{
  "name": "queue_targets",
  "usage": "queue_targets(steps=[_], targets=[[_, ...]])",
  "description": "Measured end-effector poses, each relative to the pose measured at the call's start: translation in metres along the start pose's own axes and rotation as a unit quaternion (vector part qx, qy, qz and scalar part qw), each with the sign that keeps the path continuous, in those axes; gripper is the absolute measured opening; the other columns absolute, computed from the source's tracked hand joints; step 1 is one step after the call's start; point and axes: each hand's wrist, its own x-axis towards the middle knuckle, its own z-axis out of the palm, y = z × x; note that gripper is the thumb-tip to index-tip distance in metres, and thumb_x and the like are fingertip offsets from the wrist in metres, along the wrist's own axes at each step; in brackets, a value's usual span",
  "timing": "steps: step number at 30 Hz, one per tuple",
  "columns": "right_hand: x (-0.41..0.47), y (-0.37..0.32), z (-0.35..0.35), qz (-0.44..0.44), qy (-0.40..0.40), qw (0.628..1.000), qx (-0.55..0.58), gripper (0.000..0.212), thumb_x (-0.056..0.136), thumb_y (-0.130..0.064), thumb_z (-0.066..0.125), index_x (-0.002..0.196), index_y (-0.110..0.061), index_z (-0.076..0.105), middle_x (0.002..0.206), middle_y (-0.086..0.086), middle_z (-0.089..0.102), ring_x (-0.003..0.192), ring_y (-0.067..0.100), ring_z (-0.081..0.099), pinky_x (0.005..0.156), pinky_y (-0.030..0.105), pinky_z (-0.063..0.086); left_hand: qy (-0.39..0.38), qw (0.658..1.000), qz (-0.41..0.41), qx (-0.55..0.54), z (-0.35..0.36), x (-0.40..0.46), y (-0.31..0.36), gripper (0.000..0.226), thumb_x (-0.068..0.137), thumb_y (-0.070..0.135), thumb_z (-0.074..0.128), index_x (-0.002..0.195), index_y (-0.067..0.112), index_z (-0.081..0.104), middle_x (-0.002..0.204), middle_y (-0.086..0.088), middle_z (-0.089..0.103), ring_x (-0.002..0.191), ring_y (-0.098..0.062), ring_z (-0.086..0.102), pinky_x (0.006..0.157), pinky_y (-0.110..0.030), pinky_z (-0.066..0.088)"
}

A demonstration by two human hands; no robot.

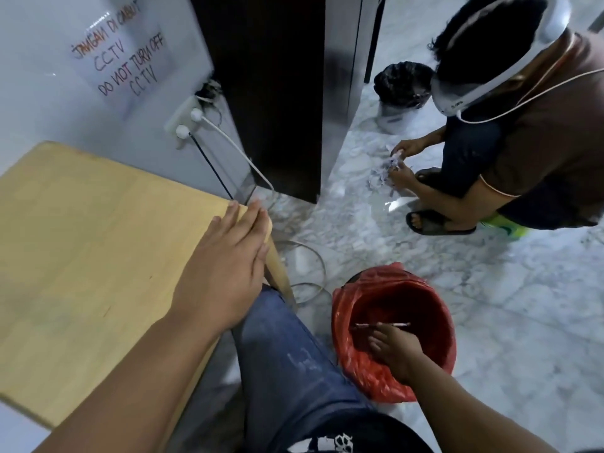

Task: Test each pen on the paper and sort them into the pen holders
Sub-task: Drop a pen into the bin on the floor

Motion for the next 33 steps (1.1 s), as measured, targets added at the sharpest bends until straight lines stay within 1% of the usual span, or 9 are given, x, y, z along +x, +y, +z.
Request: queue_targets(steps=[3,5,8,10,14,18,22,29,33], targets=[[-0.008,-0.008,0.006,0.006,-0.028,1.000,-0.004,0.044,0.103,-0.012,0.036,0.141,0.010,0.038,0.141,0.030,0.048,0.128,0.044,0.050,0.090,0.040,0.046,0.004,1.000,0.000,-0.003,0.001,0.001,0.000,0.053,0.102,0.033,0.023,0.150,0.012,0.033,0.160,-0.002,0.026,0.149,-0.027,0.019,0.120,-0.043,0.018],[-0.015,-0.015,0.011,-0.008,-0.062,0.998,0.000,0.046,0.104,-0.012,0.035,0.145,0.007,0.035,0.124,0.034,0.057,0.101,0.042,0.061,0.082,0.041,0.050,0.006,1.000,0.000,-0.008,0.001,0.000,-0.001,0.053,0.102,0.033,0.023,0.150,0.014,0.033,0.160,-0.001,0.026,0.149,-0.026,0.018,0.121,-0.042,0.017],[-0.023,-0.025,0.023,-0.098,-0.046,0.994,-0.030,0.031,0.097,-0.002,0.051,0.128,0.000,0.054,0.093,0.020,0.068,0.071,0.029,0.064,0.067,0.037,0.055,0.012,0.999,-0.004,-0.031,-0.001,0.000,-0.001,0.054,0.101,0.036,0.023,0.151,0.017,0.033,0.161,0.003,0.024,0.150,-0.021,0.014,0.121,-0.036,0.011],[-0.033,-0.039,0.035,-0.147,-0.068,0.986,-0.050,0.028,0.094,0.000,0.054,0.122,-0.002,0.058,0.085,0.018,0.067,0.069,0.029,0.060,0.060,0.033,0.048,0.013,0.998,-0.003,-0.056,-0.004,0.000,0.000,0.056,0.100,0.040,0.024,0.151,0.019,0.033,0.161,0.004,0.022,0.150,-0.018,0.011,0.120,-0.032,0.007],[-0.072,-0.078,0.064,-0.283,-0.087,0.949,-0.108,0.025,0.092,-0.008,0.062,0.116,-0.009,0.063,0.100,0.012,0.073,0.079,0.020,0.068,0.060,0.028,0.052,0.015,0.994,-0.007,-0.110,-0.012,-0.003,0.000,0.053,0.103,0.038,0.039,0.152,0.019,0.029,0.162,0.008,0.018,0.151,-0.013,0.004,0.114,-0.021,-0.003],[-0.132,-0.112,0.097,-0.445,-0.112,0.872,-0.169,0.017,0.094,-0.008,0.061,0.104,-0.021,0.066,0.095,0.003,0.075,0.080,0.017,0.070,0.068,0.029,0.055,0.053,0.983,-0.057,-0.164,-0.027,-0.014,-0.010,0.055,0.102,0.040,0.043,0.152,0.022,0.030,0.158,0.014,0.026,0.149,-0.003,0.004,0.110,-0.012,0.002],[-0.189,-0.125,0.136,-0.556,-0.155,0.784,-0.230,0.019,0.092,-0.008,0.063,0.100,-0.024,0.068,0.092,-0.003,0.075,0.084,0.018,0.070,0.074,0.034,0.057,0.133,0.967,-0.098,-0.192,-0.049,-0.041,-0.035,0.046,0.098,0.037,0.052,0.141,0.023,0.049,0.143,0.017,0.047,0.141,0.003,0.021,0.106,-0.001,0.006],[-0.248,-0.078,0.226,-0.603,-0.266,0.658,-0.365,0.024,0.091,-0.015,0.065,0.094,-0.039,0.064,0.088,-0.016,0.072,0.083,0.000,0.066,0.072,0.021,0.054,0.194,0.944,-0.209,-0.167,-0.076,-0.121,-0.091,0.037,0.097,0.042,0.049,0.128,0.027,0.062,0.128,0.014,0.060,0.131,-0.007,0.043,0.104,-0.014,0.026],[-0.272,-0.029,0.270,-0.598,-0.323,0.591,-0.434,0.018,0.092,-0.024,0.064,0.089,-0.042,0.064,0.088,-0.020,0.071,0.084,-0.004,0.063,0.065,0.011,0.047,0.224,0.920,-0.279,-0.160,-0.084,-0.175,-0.115,0.033,0.098,0.036,0.053,0.129,0.029,0.061,0.128,0.019,0.057,0.129,-0.001,0.041,0.101,-0.007,0.023]])
